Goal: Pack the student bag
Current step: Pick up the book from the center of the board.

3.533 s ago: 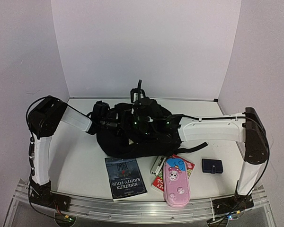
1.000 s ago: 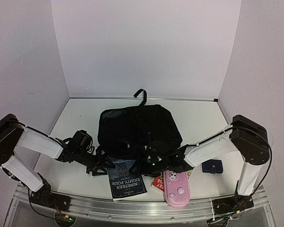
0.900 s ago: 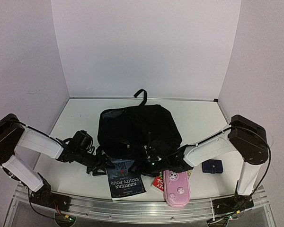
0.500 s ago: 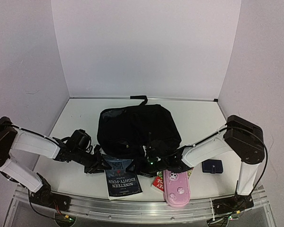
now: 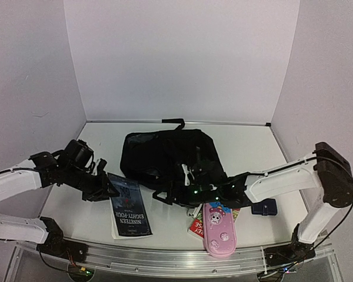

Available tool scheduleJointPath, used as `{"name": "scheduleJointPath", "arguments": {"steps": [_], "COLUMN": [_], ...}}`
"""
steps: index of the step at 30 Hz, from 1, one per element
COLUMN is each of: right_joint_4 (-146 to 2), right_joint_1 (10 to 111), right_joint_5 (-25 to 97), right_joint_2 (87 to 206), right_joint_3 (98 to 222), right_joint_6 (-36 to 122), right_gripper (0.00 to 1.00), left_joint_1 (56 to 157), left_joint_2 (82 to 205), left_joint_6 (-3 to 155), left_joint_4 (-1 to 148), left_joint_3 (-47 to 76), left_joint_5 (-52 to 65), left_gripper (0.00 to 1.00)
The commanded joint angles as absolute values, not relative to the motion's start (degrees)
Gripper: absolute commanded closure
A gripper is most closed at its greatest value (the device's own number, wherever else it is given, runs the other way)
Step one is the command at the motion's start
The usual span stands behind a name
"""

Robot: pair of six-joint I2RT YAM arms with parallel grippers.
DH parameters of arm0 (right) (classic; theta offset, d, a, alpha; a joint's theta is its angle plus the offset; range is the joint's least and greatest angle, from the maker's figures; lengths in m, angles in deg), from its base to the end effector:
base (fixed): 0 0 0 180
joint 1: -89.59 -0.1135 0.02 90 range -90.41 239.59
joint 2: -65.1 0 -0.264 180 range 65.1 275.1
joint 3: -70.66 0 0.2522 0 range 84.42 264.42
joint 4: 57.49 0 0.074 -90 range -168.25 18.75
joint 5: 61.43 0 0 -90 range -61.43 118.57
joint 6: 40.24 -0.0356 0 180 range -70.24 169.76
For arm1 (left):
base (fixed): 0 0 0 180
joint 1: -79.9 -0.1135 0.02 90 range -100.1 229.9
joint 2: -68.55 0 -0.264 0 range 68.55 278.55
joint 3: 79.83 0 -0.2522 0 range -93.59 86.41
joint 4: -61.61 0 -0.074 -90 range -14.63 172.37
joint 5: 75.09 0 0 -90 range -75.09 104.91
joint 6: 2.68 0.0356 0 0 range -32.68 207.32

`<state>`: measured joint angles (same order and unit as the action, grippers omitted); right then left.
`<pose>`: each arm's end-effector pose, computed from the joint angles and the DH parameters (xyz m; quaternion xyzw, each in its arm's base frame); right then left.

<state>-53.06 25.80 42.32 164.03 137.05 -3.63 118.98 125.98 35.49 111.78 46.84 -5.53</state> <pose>0.1555 0.3351 0.1875 -0.1385 0.8424 0.4892 0.1784 0.1413 -0.1308 0.2308 -0.0499 0.9369 -0.3336 0.0914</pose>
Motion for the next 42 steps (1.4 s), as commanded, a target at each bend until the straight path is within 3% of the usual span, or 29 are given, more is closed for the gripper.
{"name": "scheduleJointPath", "arguments": {"steps": [1,10,17,22,26,28,30,35,39,42], "right_joint_4": [-52.9,-51.9,-47.6,-37.7,-31.5,-29.8,-28.6,-24.8,-21.6,-18.9], "right_joint_1": [28.5,29.8,29.8,29.7,29.8,29.8,29.7,29.8,29.7,29.8], "right_joint_5": [42.8,52.5,58.7,64.1,64.9,64.6,64.3,64.9,65.6,66.1], "right_joint_2": [157.4,154.3,155.2,156.2,156.1,155.7,155.1,153.4,152.5,152.0], "right_joint_3": [138.9,145.0,146.0,145.0,144.3,143.9,143.5,142.6,141.9,141.3], "right_joint_6": [1.9,9.6,9.7,5.8,3.5,3.1,2.9,2.1,1.0,0.0], "right_gripper": [0.13,0.05,0.09,0.32,0.72,0.91,1.0,1.0,1.0,1.0], "left_joint_1": [117.1,116.7,116.6,116.6,116.6,116.6,116.6,116.3,116.1,115.9], "left_joint_2": [119.9,117.0,117.5,119.1,119.6,119.8,119.7,120.2,121.1,121.7], "left_joint_6": [45.2,53.8,54.3,53.4,52.5,52.5,52.8,53.5,53.6,54.0], "left_joint_4": [117.2,110.6,101.3,97.4,94.9,94.5,94.5,95.9,96.3,96.7], "left_joint_3": [34.3,24.1,23.2,23.9,25.3,25.7,26.4,27.4,28.0,28.2], "left_joint_5": [-4.7,-13.5,-20.0,-22.2,-22.1,-21.5,-20.5,-18.2,-18.1,-18.2], "left_gripper": [1.0,1.0,1.0,1.0,0.99,0.87,0.66,0.28,0.09,0.02]}}
